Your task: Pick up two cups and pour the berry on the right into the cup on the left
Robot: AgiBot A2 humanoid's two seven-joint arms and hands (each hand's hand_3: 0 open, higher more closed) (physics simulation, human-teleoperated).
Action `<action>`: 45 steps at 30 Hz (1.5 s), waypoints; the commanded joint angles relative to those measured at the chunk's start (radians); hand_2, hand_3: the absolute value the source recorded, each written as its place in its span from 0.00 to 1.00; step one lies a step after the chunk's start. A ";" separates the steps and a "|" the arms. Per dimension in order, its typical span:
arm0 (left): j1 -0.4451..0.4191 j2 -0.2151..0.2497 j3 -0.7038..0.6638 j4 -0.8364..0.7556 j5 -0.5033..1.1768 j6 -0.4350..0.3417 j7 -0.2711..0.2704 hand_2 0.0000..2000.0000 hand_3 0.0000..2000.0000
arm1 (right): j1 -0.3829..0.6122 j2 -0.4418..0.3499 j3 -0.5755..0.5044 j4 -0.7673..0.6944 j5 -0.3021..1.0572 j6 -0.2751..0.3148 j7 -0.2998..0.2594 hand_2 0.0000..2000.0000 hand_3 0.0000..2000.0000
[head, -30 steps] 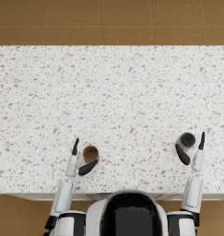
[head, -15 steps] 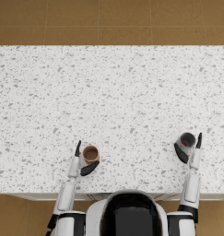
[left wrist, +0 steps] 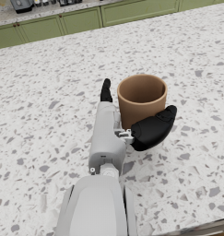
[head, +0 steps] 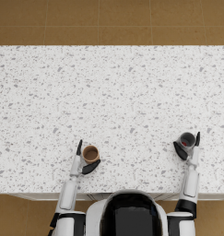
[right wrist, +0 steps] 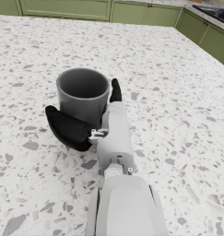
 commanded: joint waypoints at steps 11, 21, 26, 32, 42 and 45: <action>0.046 0.038 0.023 0.031 0.000 0.001 -0.001 0.68 0.16 | 0.052 -0.007 -0.004 -0.051 0.001 -0.017 0.002 0.68 0.16; 0.145 0.112 0.102 -0.068 0.000 -0.065 -0.001 1.00 0.64 | 0.014 -0.018 0.072 0.289 0.001 0.111 0.000 1.00 0.64; 0.224 0.165 0.130 -0.055 0.000 -0.054 -0.002 1.00 0.64 | 0.025 -0.022 0.123 0.383 0.001 0.088 0.003 1.00 0.64; 0.356 0.242 0.141 0.028 0.094 -0.043 -0.004 1.00 0.64 | 0.099 -0.021 0.201 0.467 0.095 0.065 0.003 1.00 0.64; 0.446 0.294 0.178 0.116 0.343 -0.035 -0.005 1.00 0.64 | 0.230 -0.052 0.287 0.506 0.414 0.068 0.004 1.00 0.64; 0.465 0.305 0.183 0.122 0.357 -0.036 -0.004 1.00 0.64 | 0.253 -0.063 0.316 0.508 0.510 0.070 0.004 1.00 0.64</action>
